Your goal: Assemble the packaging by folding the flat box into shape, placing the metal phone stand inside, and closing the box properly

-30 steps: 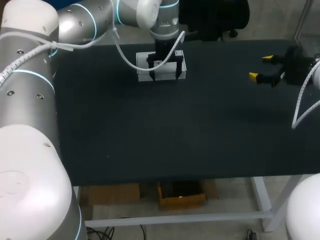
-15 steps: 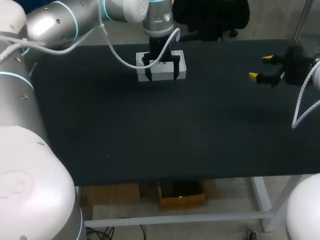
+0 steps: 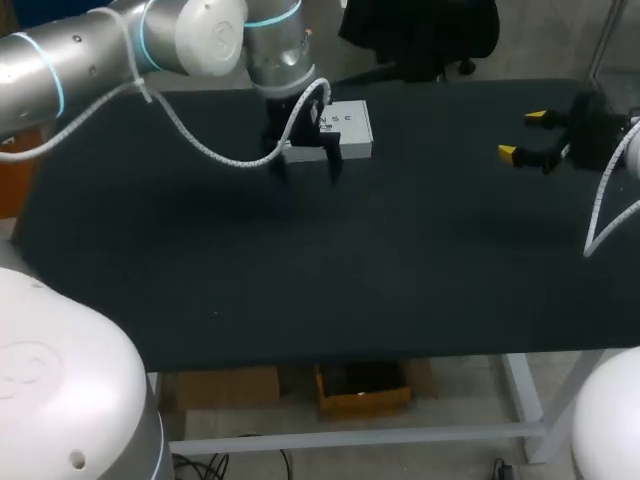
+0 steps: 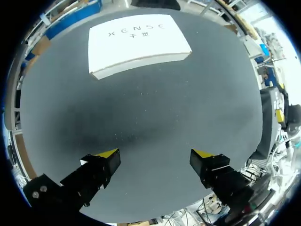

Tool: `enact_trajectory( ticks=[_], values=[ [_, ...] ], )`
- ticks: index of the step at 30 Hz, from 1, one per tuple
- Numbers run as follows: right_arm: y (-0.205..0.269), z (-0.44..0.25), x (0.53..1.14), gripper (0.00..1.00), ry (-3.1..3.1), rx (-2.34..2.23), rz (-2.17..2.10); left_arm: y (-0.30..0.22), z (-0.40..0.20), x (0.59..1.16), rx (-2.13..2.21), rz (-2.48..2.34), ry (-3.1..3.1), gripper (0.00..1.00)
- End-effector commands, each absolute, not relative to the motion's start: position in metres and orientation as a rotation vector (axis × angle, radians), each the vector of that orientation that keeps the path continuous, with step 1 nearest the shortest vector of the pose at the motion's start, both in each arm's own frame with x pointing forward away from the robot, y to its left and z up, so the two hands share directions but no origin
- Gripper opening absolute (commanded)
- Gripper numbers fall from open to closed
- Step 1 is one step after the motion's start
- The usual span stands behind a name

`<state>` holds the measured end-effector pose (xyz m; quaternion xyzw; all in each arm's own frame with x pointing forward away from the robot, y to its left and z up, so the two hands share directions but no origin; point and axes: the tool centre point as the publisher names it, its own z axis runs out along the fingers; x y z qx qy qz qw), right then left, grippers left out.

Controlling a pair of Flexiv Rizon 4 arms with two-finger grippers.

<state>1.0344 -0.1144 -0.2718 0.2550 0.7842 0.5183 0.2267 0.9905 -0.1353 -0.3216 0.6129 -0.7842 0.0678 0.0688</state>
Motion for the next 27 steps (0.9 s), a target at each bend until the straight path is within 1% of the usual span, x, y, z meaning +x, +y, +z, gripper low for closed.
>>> enact_trajectory(
  ticks=[1, 12, 14, 27],
  values=[
    [-0.116, -0.273, 1.034, 1.0, 2.156, 0.695, 1.439, -0.119, -0.321, 0.96, 1.943, 0.798, -2.462, 1.0],
    [-0.116, -0.273, 1.034, 1.0, 2.156, 0.695, 1.439, -0.113, -0.31, 0.977, 1.724, 0.851, -2.503, 1.0],
    [-0.116, -0.273, 1.034, 1.0, 2.156, 0.695, 1.439, -0.114, -0.304, 0.987, 1.604, 0.788, -2.495, 1.0],
    [-0.116, -0.273, 1.034, 1.0, 2.156, 0.695, 1.439, -0.114, -0.304, 0.987, 1.604, 0.788, -2.495, 1.0]
  ],
)
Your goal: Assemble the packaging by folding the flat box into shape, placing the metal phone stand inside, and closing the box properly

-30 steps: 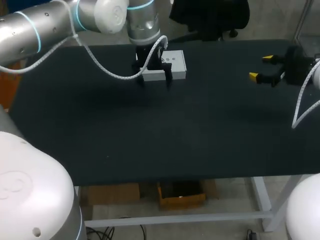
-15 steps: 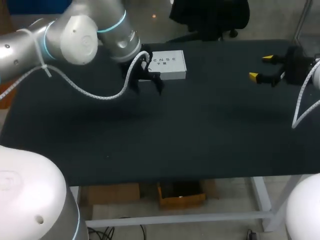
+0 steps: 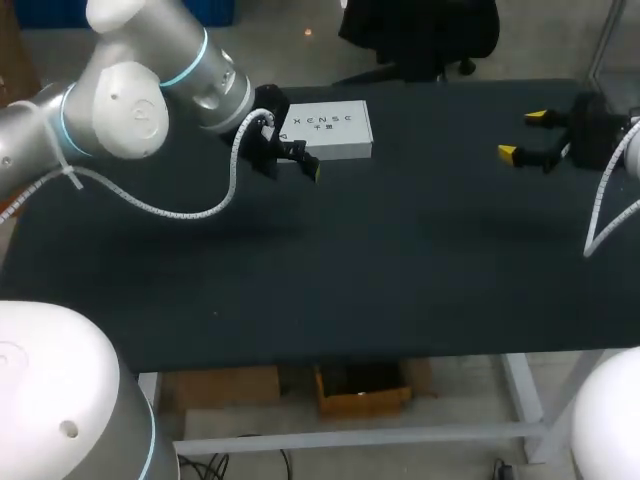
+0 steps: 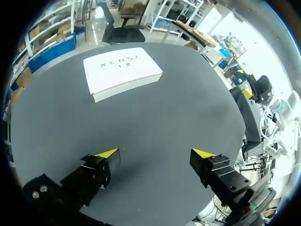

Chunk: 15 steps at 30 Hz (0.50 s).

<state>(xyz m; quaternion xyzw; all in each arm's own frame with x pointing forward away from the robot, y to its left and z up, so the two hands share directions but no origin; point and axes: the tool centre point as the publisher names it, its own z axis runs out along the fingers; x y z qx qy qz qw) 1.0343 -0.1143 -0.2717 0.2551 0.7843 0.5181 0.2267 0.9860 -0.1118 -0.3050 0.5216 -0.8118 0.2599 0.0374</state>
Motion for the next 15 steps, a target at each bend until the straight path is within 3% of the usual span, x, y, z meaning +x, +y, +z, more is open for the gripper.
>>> enact_trajectory(
  ticks=[1, 15],
  values=[
    [-0.116, -0.273, 1.034, 1.0, 2.156, 0.695, 1.439, -0.114, -0.304, 0.987, 1.604, 0.788, -2.495, 1.0],
    [-0.116, -0.273, 1.034, 1.0, 2.156, 0.695, 1.439, -0.101, -0.292, 0.989, 1.291, 0.934, -2.86, 1.0]
  ],
)
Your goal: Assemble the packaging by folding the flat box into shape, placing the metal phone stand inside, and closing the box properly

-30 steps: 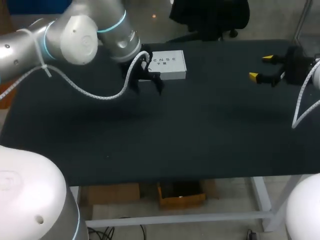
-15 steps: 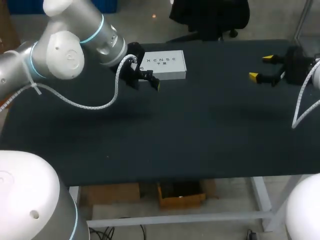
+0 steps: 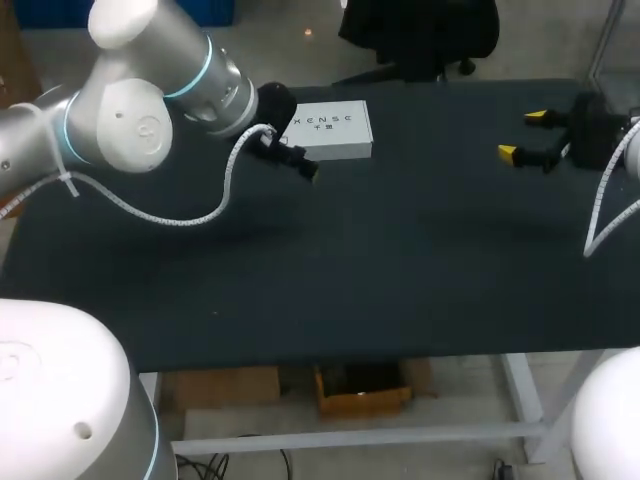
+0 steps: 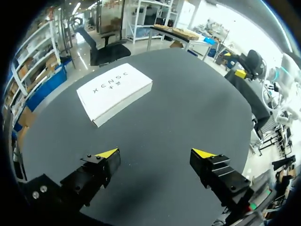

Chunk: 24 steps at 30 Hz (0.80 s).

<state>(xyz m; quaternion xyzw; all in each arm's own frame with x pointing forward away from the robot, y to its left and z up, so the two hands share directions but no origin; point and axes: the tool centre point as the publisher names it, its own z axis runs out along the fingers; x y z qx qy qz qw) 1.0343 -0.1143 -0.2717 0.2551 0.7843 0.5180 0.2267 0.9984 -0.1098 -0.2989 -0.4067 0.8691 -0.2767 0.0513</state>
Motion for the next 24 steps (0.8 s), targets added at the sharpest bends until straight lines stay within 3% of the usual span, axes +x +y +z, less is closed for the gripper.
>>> enact_trajectory(
  ticks=[1, 15, 24],
  values=[
    [-0.116, -0.273, 1.034, 1.0, 2.156, 0.695, 1.439, -0.099, -0.29, 0.99, -1.16, -0.859, 2.633, 1.0],
    [-0.116, -0.273, 1.034, 1.0, 2.156, 0.695, 1.439, -0.072, -0.293, 1.001, -1.387, -0.983, 2.65, 1.0],
    [-0.116, -0.273, 1.034, 1.0, 2.156, 0.695, 1.439, -0.064, -0.305, 1.002, -0.893, -0.869, 2.647, 1.0]
  ],
)
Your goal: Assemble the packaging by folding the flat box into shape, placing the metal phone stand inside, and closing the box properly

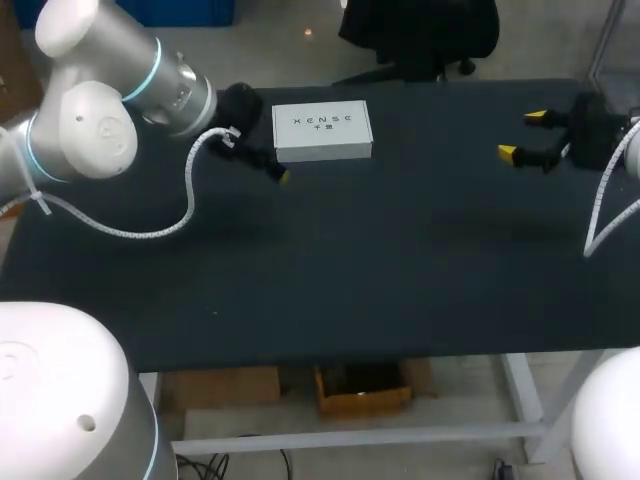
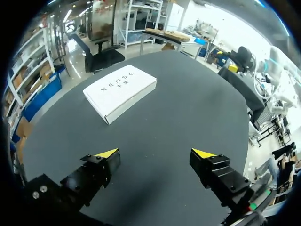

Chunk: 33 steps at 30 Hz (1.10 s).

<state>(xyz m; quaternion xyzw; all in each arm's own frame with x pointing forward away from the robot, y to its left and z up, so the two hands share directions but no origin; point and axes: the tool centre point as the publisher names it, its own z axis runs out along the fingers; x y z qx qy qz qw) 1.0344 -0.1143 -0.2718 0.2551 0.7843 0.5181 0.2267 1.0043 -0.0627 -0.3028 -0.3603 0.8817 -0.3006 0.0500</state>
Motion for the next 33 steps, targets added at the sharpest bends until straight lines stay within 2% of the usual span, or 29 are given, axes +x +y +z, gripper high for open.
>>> enact_trajectory(
  ticks=[1, 19, 28, 33],
  values=[
    [-0.116, -0.273, 1.034, 1.0, 2.156, 0.695, 1.439, -0.063, -0.308, 1.002, -0.821, -0.811, 2.61, 1.0],
    [-0.116, -0.273, 1.034, 1.0, 2.156, 0.695, 1.439, -0.064, -0.312, 1.005, -0.791, -0.779, 2.593, 1.0],
    [-0.116, -0.273, 1.034, 1.0, 2.156, 0.695, 1.439, -0.044, -0.314, 1.052, -1.263, -0.923, 2.439, 1.0],
    [-0.116, -0.273, 1.034, 1.0, 2.156, 0.695, 1.439, -0.03, -0.313, 1.061, -1.262, -0.982, 2.465, 1.0]
  ],
)
